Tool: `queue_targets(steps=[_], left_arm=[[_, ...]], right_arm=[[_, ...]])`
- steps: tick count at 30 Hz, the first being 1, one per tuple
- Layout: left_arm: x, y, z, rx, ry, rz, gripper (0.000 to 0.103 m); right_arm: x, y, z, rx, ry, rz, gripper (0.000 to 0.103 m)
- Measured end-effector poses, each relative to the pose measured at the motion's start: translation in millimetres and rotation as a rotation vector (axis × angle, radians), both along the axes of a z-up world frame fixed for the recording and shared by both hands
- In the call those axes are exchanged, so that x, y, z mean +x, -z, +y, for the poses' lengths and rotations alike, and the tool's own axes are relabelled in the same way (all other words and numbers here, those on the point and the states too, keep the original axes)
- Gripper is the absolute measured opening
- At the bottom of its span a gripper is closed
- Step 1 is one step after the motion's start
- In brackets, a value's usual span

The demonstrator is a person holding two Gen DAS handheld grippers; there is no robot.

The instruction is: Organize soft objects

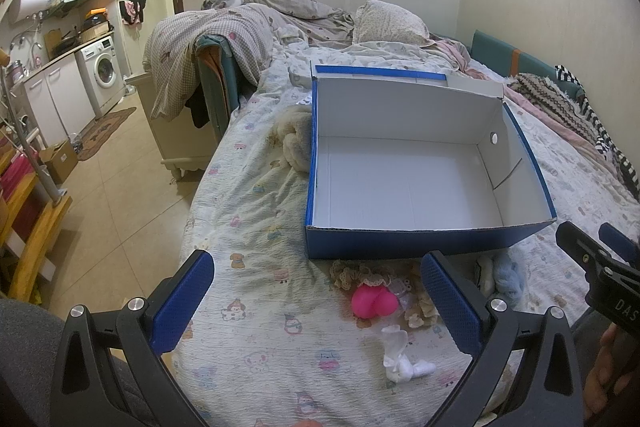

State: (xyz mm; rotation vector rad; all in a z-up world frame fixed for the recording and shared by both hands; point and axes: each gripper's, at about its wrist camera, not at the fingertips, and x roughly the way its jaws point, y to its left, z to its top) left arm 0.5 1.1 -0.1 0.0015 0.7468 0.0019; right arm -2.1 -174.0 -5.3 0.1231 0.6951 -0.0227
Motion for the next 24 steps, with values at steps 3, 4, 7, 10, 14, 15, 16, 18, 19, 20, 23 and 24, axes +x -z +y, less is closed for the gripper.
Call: queue_targets(steps=[3, 4, 7, 10, 14, 15, 16, 18, 19, 20, 23, 24], left_arm=[[-1, -6, -6, 0.0, 0.0, 0.0, 0.103], [-1, -7, -7, 0.0, -0.001, 0.0, 0.103], [-4, -7, -10, 0.0, -0.003, 0.002, 0.103], [-3, -6, -9, 0.002, -0.001, 0.002, 0.103], [-3, -6, -8, 0.0, -0.002, 0.001, 0.103], [-3, -6, -8, 0.0, -0.002, 0.002, 0.103], [-4, -6, -9, 0.001, -0.001, 0.002, 0.103], [-3, -5, -8, 0.001, -0.001, 0.001, 0.103], [-3, -6, -8, 0.001, -0.001, 0.001, 0.103], [-3, -5, -8, 0.0, -0.002, 0.001, 0.103], [-3, -5, -8, 0.0, -0.002, 0.002, 0.103], [-3, -5, -8, 0.0, -0.002, 0.002, 0.103]], right_arm=[[0, 0, 0, 0.0, 0.0, 0.0, 0.103], [0, 0, 0, 0.0, 0.0, 0.0, 0.103], [0, 0, 0, 0.0, 0.001, 0.0, 0.103], [0, 0, 0, -0.001, 0.001, 0.0, 0.103], [0, 0, 0, -0.002, 0.001, 0.0, 0.103], [0, 0, 0, -0.002, 0.001, 0.0, 0.103], [0, 0, 1, -0.001, 0.001, 0.0, 0.103], [0, 0, 1, -0.002, 0.0, 0.0, 0.103], [0, 0, 1, -0.002, 0.001, 0.0, 0.103], [0, 0, 1, -0.002, 0.001, 0.0, 0.103], [0, 0, 2, -0.002, 0.0, 0.0, 0.103], [0, 0, 2, -0.003, 0.0, 0.0, 0.103]])
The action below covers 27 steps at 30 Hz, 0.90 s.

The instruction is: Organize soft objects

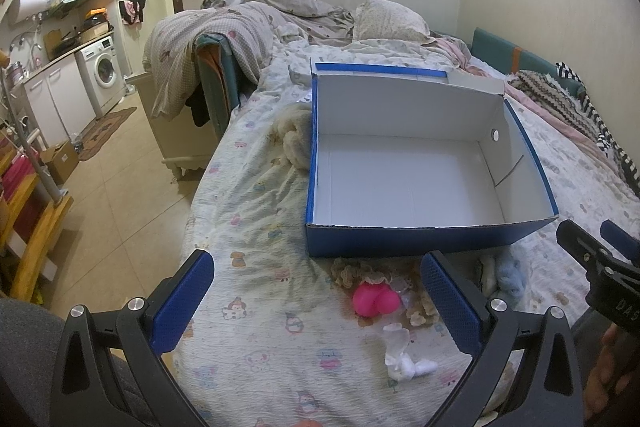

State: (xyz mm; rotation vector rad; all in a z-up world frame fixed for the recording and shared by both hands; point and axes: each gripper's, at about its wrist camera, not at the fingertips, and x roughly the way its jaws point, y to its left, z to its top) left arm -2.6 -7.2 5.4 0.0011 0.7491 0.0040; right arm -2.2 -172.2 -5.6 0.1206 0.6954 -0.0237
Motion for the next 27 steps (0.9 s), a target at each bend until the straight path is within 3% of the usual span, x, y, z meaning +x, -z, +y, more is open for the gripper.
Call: queue_targets(steps=[27], left_arm=[[-1.9, 2.4, -5.4, -0.001, -0.001, 0.004, 0.103]], right_arm=[[2.0, 1.2, -5.0, -0.004, -0.003, 0.002, 0.103]])
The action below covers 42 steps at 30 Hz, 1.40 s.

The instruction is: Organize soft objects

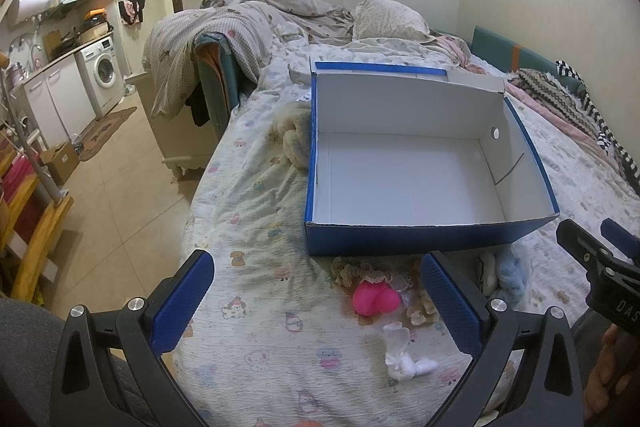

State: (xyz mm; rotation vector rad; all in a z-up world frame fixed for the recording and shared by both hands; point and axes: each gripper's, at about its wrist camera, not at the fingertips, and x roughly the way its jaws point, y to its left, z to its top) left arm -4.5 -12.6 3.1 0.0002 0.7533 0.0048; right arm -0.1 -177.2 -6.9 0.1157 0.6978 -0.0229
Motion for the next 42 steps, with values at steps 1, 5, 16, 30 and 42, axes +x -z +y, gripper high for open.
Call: queue_targets(steps=[1, 5, 16, 30, 42], left_arm=[[-1, 1, 1, 0.001, 0.001, 0.0, 0.103], [0, 13, 9, 0.001, 0.002, 0.022, 0.103], [31, 72, 22, -0.088, -0.014, 0.349, 0.1], [32, 141, -28, -0.223, 0.047, 0.621, 0.073], [38, 149, -10, -0.295, 0.037, 0.708, 0.02]], right_arm=[[0, 0, 0, 0.0, 0.0, 0.0, 0.103], [0, 0, 0, 0.003, 0.0, 0.004, 0.103], [32, 14, -25, 0.097, -0.095, 0.231, 0.103], [80, 62, -73, 0.378, -0.087, 0.512, 0.103], [99, 141, -67, 0.308, 0.001, 0.77, 0.08]])
